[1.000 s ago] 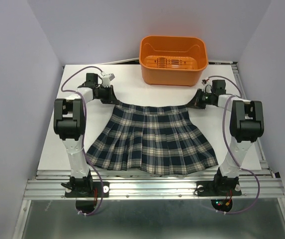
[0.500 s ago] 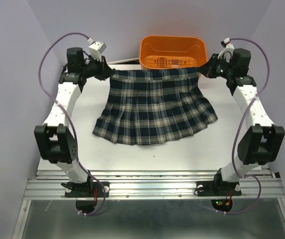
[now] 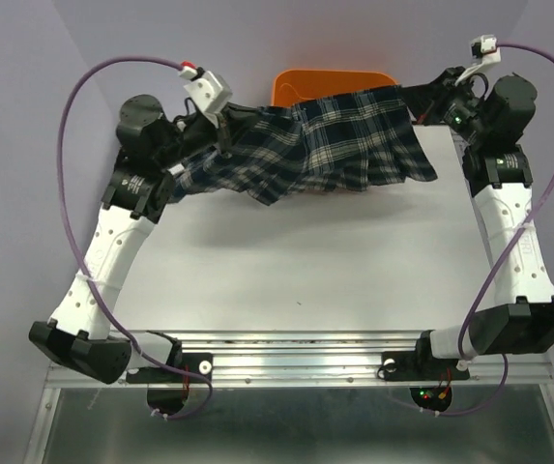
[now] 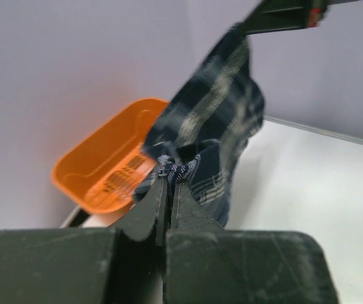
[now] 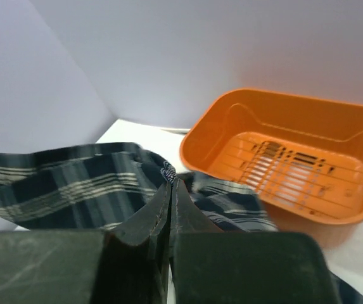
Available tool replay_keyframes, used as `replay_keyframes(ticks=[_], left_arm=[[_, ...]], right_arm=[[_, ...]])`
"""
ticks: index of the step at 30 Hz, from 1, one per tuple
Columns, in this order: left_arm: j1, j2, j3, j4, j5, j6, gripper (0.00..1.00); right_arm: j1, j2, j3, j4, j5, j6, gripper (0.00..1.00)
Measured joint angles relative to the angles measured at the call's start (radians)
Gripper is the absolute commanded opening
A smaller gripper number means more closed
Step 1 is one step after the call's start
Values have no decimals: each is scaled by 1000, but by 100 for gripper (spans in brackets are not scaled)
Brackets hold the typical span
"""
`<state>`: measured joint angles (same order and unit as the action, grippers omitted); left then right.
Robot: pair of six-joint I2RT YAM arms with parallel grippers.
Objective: Fold and stack the skirts
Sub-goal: Flatten the skirt out
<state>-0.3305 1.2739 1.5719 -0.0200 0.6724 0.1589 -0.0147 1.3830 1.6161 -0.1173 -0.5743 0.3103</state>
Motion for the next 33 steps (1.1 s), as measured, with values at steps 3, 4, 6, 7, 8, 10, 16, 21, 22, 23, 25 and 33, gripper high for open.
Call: replay_keyframes(ticks=[3, 4, 6, 7, 8, 10, 16, 21, 22, 23, 25, 33], left_arm=[[-87, 56, 21, -20, -8, -9, 0], [-107, 81, 27, -34, -12, -16, 0], [-101, 113, 32, -56, -27, -31, 0], [-89, 121, 31, -66, -38, -38, 0], [-69, 125, 31, -78, -47, -45, 0], [-16, 126, 32, -93, -64, -61, 0], [85, 105, 31, -93, -99, -83, 0], [84, 42, 2, -97, -106, -70, 0], [82, 16, -16, -94, -111, -61, 0], [81, -6, -37, -94, -114, -53, 0], [81, -60, -77, -111, -122, -30, 0], [77, -380, -208, -221, -131, 62, 0]], right_arm=[[28, 22, 0, -4, -17, 11, 1], [37, 31, 0, -13, -14, 5, 1], [45, 34, 0, -51, 16, -26, 1], [47, 33, 1, -59, 27, -35, 1], [47, 29, 1, -67, 51, -54, 1], [47, 17, 5, -91, 98, -90, 1], [47, -55, 4, -135, 221, -169, 1], [49, -109, 5, -155, 272, -210, 1], [49, -119, 5, -164, 273, -217, 1], [49, -129, 5, -177, 272, -223, 1], [49, -163, 4, -216, 270, -242, 1], [49, -435, -61, -394, 221, -299, 1]])
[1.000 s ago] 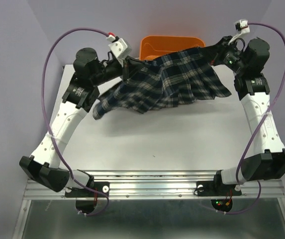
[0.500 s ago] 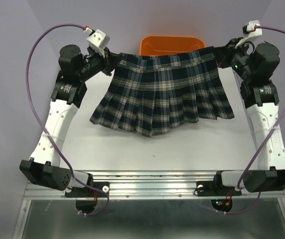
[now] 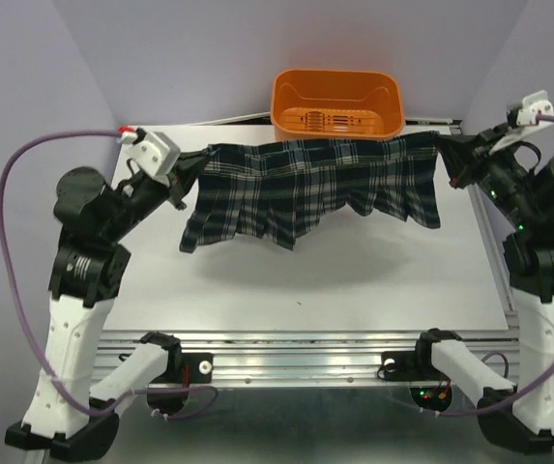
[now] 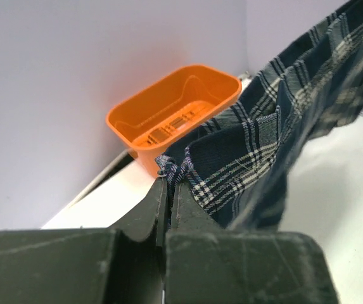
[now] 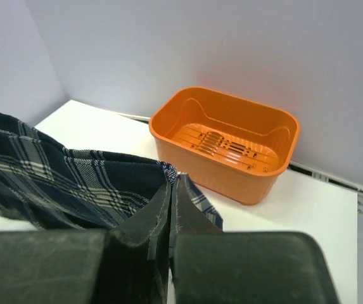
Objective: Fold and stack the skirts
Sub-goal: Flatten the skirt out
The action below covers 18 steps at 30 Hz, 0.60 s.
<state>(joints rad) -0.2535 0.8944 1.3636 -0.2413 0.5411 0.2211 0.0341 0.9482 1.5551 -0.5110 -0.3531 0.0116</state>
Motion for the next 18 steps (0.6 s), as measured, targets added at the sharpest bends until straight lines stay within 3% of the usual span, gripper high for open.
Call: replay_keyframes(ticks=[5, 9, 16, 17, 18], left_arm=[[-3, -133, -9, -33, 0, 7, 0], [-7, -134, -3, -44, -5, 6, 0], [-7, 96, -92, -20, -74, -2, 0], [-7, 163, -107, -2, -97, -2, 0], [-7, 229, -124, 26, -125, -5, 3]], right_arm=[[0, -121, 6, -62, -32, -3, 1], [0, -132, 0, -62, -30, 11, 1], [0, 54, -209, 51, 34, 12, 1], [0, 119, -248, 82, 51, 12, 3], [0, 198, -286, 118, 66, 13, 14]])
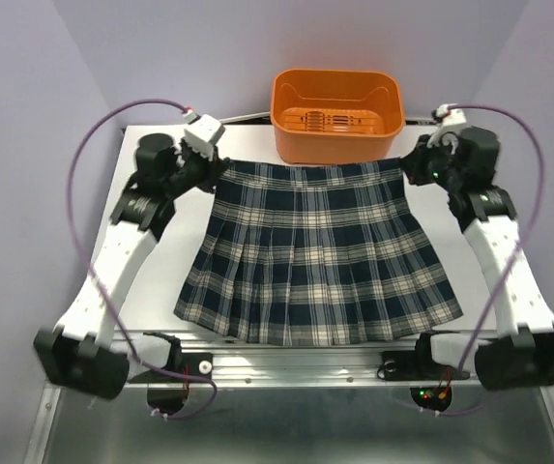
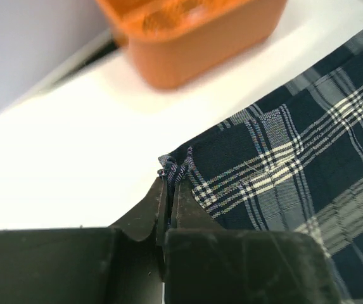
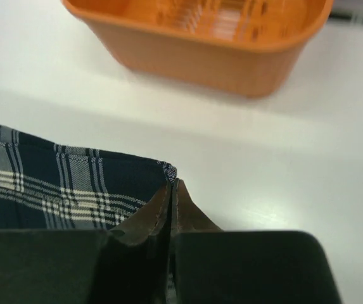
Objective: Fold and stack the skirts
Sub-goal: Flatten the skirt out
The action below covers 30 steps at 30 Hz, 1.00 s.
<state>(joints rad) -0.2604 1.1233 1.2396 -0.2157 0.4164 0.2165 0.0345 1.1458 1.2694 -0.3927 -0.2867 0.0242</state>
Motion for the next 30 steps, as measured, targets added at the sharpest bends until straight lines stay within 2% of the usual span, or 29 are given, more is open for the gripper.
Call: replay_keyframes(ticks=[1, 2, 4, 5, 7, 9, 11, 14, 17, 18, 19, 22, 23, 26, 30], left_arm=[[0, 81, -20, 28, -32, -6, 16], [2, 161, -31, 40, -47, -13, 26], [6, 314, -24, 47, -64, -31, 40], [10, 400, -6, 44, -72, -40, 51], [17, 555, 78, -13, -83, -45, 61], [27, 656, 173, -64, -87, -47, 61], [40, 687, 232, -94, -88, -50, 61], [55, 634, 242, -111, -90, -50, 61], [67, 520, 185, -109, -92, -57, 55], [67, 481, 163, -116, -90, -62, 53], [66, 446, 138, -121, -87, -65, 49], [66, 405, 80, -150, -61, -77, 45], [65, 407, 58, -159, -48, -80, 41], [66, 443, 3, -200, -23, -87, 37], [72, 540, -26, -259, 13, -93, 27]], right_arm=[[0, 64, -23, 18, 10, 0, 23], [0, 139, -44, 36, 16, 3, 45], [0, 267, -72, 59, 27, 5, 62], [0, 325, -74, 61, 34, 5, 69], [-2, 399, -72, 64, 45, 0, 74], [-2, 430, -65, 56, 51, -14, 76], [-2, 433, -36, 47, 42, -48, 76], [-2, 424, 15, 49, -3, -109, 74], [-1, 408, 35, 32, -84, -187, 63], [0, 410, 40, 11, -106, -220, 55], [3, 420, 46, -20, -128, -265, 52], [14, 469, 61, -97, -151, -353, 43], [23, 499, 62, -127, -150, -395, 42], [53, 566, 50, -211, -116, -483, 38], [114, 576, -51, -269, -40, -595, 33]])
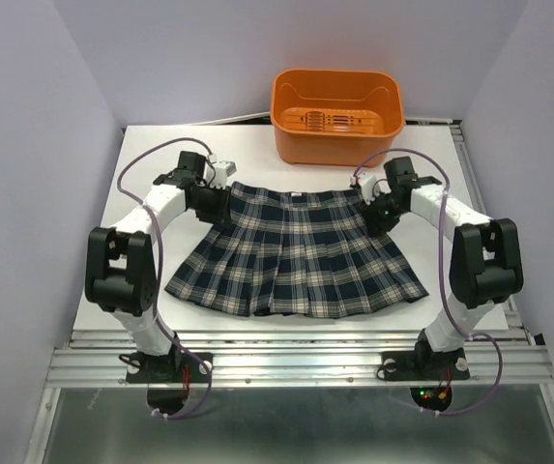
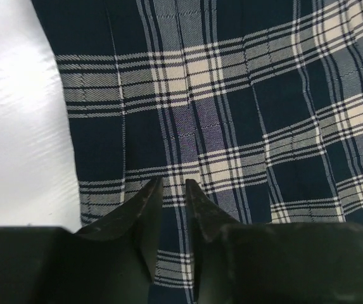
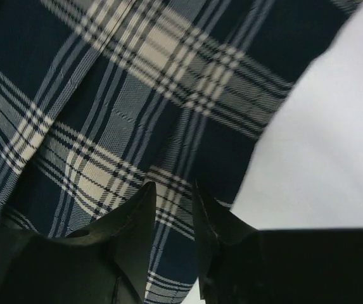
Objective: Fold and stack the skirts
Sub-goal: Flatten the skirt out
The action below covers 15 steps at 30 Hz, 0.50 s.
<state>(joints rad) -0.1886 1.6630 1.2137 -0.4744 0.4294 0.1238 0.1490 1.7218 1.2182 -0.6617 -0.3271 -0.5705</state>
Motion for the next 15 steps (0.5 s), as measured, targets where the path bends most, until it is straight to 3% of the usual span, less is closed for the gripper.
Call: replay_keyframes(ticks=[7, 10, 15], left_arm=[[30, 197, 53, -55, 39, -1, 17], [38, 322, 146, -85, 47, -3, 15], [40, 507, 434, -160, 48, 10, 13]], right_arm=[[119, 0, -129, -50, 129, -106, 31], [198, -5, -156, -71, 163, -111, 31], [372, -6, -160, -144, 131, -69, 32]])
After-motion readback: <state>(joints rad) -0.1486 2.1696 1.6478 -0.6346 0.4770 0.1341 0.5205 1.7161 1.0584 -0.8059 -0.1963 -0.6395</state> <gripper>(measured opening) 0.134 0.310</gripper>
